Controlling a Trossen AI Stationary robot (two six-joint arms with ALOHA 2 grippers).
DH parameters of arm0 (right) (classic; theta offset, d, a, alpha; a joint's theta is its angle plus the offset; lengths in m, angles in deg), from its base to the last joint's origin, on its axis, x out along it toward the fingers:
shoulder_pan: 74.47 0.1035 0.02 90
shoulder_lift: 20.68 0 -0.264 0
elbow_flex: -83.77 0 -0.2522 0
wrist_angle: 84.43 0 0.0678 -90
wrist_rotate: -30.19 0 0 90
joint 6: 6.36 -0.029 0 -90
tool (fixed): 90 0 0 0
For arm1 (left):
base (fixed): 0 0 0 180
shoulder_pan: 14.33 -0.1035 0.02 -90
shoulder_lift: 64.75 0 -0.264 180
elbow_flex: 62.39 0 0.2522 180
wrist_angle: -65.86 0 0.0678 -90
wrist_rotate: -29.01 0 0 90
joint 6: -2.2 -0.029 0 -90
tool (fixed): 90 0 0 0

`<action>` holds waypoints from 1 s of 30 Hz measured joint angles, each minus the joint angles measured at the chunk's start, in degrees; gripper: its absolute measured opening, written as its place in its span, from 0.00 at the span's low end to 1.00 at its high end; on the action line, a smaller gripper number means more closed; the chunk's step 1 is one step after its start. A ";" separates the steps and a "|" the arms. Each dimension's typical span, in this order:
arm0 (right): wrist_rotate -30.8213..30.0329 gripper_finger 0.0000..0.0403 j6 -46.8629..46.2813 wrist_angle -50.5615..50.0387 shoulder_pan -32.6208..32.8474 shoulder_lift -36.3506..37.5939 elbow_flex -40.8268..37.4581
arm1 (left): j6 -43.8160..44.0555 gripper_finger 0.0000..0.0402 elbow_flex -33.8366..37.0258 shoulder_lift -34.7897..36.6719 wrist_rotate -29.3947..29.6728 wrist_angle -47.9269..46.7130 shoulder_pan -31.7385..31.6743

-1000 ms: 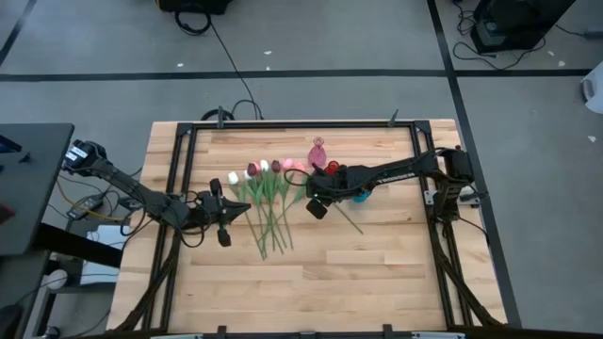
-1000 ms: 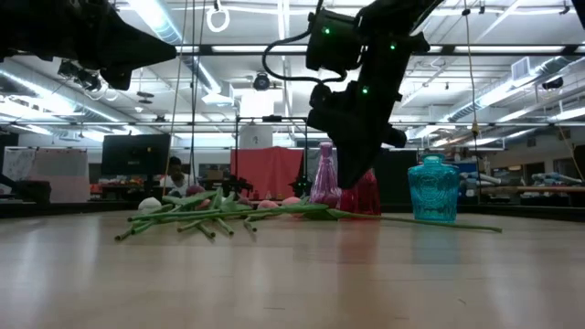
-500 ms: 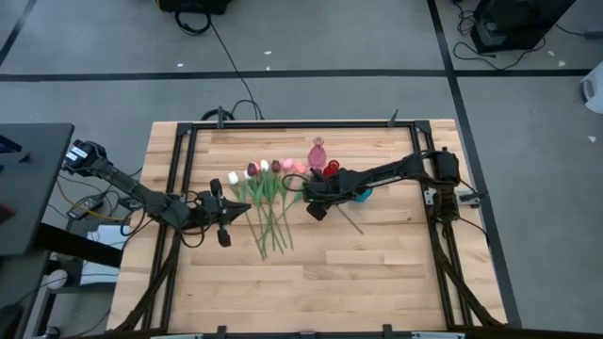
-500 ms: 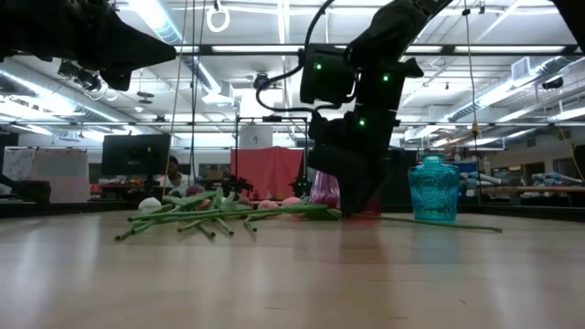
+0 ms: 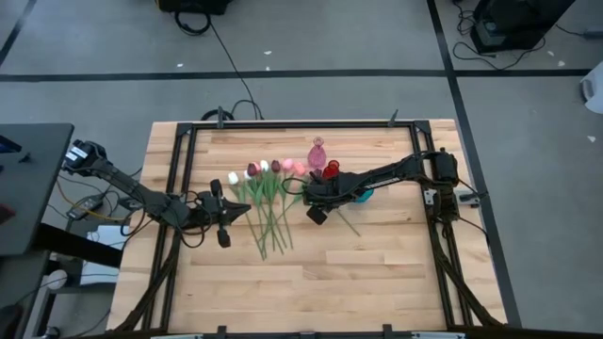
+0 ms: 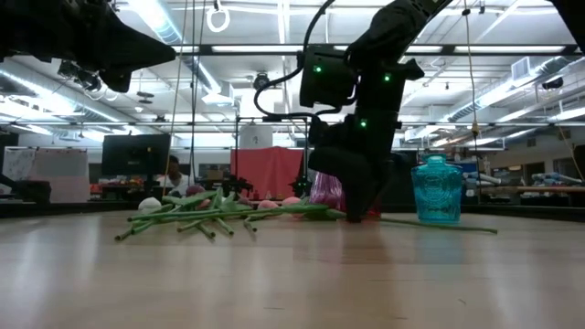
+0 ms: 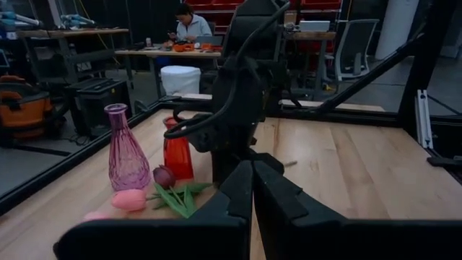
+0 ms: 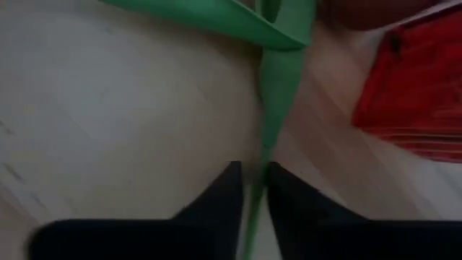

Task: Sort flowers into vase by color
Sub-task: Put the pink flower into the pink vase

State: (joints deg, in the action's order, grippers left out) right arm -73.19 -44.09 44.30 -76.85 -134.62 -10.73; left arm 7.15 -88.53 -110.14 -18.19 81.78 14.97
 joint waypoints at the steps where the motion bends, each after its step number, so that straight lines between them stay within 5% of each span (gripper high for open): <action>1: 0.58 0.08 0.00 0.24 -0.01 -0.01 -0.01 | 0.02 0.05 0.00 0.00 0.02 0.04 0.00; 12: 2.27 0.02 -1.64 -12.62 2.53 4.28 7.71 | 1.31 0.05 0.00 0.00 0.00 -0.77 0.00; 16: -8.90 0.01 0.38 -20.37 5.72 5.12 14.05 | 1.31 0.05 0.00 0.00 0.02 -0.75 0.00; 26: -37.34 0.01 6.23 -21.68 12.10 6.38 24.72 | 2.17 0.05 0.00 0.00 0.02 -0.79 0.00; 30: -36.66 0.01 9.05 -19.40 12.49 6.39 26.34 | 3.53 0.05 -0.02 -1.98 0.02 1.49 -0.93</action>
State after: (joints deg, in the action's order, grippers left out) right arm -109.85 -35.04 24.89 -64.37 -128.24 15.61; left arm 10.68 -88.55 -112.11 -18.17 83.27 14.04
